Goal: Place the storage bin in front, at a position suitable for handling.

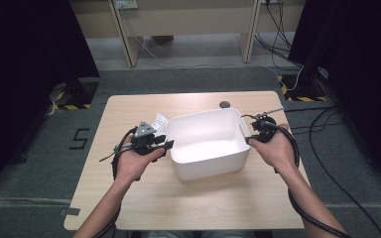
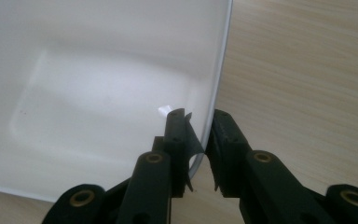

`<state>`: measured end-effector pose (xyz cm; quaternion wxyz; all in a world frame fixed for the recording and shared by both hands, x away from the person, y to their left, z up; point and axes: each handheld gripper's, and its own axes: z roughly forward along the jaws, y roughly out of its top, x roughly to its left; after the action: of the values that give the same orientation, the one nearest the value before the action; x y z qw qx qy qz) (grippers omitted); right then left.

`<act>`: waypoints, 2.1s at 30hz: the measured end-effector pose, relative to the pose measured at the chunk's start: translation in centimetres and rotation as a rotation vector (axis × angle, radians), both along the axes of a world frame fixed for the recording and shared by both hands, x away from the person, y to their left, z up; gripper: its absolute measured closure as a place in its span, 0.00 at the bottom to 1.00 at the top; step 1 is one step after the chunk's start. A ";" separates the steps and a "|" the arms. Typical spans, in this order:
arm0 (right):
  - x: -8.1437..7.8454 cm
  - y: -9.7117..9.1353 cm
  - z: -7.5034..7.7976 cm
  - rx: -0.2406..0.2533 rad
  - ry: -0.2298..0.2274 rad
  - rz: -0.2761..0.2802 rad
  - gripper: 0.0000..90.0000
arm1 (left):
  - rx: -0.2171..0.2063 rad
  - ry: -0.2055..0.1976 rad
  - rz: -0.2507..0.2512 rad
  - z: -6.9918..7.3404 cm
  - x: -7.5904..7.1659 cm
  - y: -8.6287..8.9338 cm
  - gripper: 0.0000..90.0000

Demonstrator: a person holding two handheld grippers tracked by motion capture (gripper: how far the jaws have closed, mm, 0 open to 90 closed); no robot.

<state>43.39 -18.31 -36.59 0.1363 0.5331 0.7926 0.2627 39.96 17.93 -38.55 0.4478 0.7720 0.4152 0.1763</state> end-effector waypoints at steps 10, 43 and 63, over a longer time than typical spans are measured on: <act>-0.7 0.4 0.1 -0.016 -0.003 0.009 0.85 | 0.044 0.015 0.026 -0.3 1.7 -0.3 0.74; -1.4 0.8 0.1 0.037 0.020 0.002 0.83 | 0.068 -0.003 0.027 -0.7 3.8 0.4 0.71; -2.5 1.1 -0.1 0.085 0.009 0.010 0.76 | 0.077 -0.033 0.028 -0.2 4.2 0.7 0.68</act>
<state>40.92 -17.16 -36.71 0.1084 0.5355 0.7841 0.2945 44.21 18.61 -38.76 0.4220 0.7798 0.4113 0.2114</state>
